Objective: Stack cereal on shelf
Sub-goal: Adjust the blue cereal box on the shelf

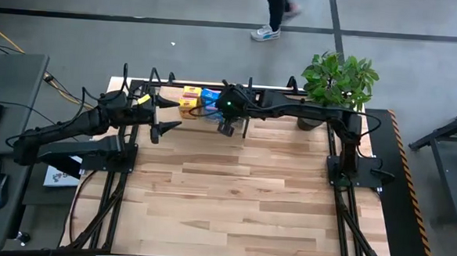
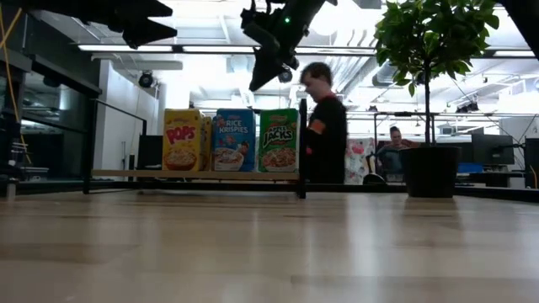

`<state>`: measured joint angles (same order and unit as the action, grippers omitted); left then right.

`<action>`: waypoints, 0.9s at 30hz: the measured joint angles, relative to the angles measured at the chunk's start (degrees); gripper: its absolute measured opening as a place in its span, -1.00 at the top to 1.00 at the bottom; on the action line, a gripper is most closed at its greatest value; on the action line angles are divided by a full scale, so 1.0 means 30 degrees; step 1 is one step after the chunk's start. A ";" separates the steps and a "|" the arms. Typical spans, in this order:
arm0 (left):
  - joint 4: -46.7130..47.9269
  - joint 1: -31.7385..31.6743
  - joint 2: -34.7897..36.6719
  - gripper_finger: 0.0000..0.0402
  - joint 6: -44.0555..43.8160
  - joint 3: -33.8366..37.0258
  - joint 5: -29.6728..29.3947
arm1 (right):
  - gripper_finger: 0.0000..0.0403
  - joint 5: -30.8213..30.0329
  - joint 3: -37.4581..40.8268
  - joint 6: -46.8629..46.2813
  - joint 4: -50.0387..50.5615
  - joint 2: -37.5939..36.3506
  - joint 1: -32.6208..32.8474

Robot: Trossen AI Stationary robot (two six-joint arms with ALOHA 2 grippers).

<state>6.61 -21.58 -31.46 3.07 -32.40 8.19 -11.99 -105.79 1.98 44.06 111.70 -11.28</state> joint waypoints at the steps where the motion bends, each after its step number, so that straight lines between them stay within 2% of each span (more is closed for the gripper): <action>1: 0.0014 0.0000 -0.0003 -0.55 -0.0007 0.0000 0.0000 | 1.00 -0.0241 -0.0004 0.0003 -0.0242 0.0000 -0.0014; 4: -0.0022 0.0000 -0.0007 -0.55 0.0007 0.0000 0.0000 | 1.00 -0.0915 0.0033 0.0007 -0.0034 0.0058 -0.0093; 10: -0.0044 0.0000 -0.0007 -0.55 0.0002 0.0000 -0.0020 | 1.00 -0.0832 0.0033 0.0201 -0.0138 0.0179 -0.0142; 17: -0.0038 -0.0007 -0.0007 -0.55 -0.0013 0.0000 -0.0029 | 1.00 0.0003 0.0069 0.0671 -0.0239 0.0991 -0.0397; 27: -0.0022 -0.0007 -0.0007 -0.55 0.0000 0.0000 -0.0022 | 1.00 -0.0855 0.0069 0.0962 -0.0771 0.0918 -0.0605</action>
<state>6.55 -21.61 -31.48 3.07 -32.40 8.12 -14.56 -105.58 4.86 41.75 114.45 -13.09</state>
